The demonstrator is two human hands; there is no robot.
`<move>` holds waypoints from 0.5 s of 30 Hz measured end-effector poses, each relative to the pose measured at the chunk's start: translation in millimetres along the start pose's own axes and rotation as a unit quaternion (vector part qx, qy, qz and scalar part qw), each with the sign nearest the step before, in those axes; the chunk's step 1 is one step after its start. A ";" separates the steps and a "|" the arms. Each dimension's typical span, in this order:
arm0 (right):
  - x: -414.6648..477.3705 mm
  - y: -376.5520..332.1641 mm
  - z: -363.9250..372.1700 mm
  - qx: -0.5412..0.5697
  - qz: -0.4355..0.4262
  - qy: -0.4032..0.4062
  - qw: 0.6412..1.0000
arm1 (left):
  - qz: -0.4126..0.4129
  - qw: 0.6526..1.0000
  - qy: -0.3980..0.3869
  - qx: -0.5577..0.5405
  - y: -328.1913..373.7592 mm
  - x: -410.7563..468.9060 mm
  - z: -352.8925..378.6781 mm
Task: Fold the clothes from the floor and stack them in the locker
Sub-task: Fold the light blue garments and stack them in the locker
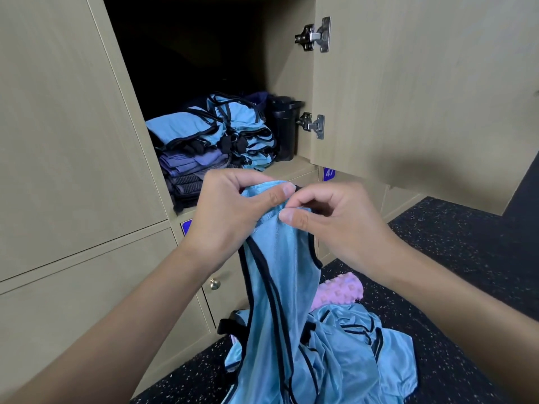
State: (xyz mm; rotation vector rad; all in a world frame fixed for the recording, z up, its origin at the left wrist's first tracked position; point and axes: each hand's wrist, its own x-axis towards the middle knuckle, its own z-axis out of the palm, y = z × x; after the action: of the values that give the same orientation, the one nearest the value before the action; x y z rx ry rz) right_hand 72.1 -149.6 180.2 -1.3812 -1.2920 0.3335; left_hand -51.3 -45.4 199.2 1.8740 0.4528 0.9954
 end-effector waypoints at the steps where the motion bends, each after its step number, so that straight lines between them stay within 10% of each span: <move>1: 0.4 -0.1 -0.1 0.004 0.003 0.012 1.000 | 0.003 1.000 -0.002 0.005 -0.9 0.7 -1.6; 15: 31.9 -34.9 -27.6 0.008 -0.071 0.142 0.987 | 0.066 0.990 -0.091 0.082 31.8 15.2 -24.0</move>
State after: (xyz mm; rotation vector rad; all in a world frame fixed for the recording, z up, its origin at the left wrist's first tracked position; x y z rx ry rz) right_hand 88.4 -147.3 232.5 -1.2630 -1.1389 0.0463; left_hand -64.2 -37.7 239.1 2.1451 0.3134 0.8855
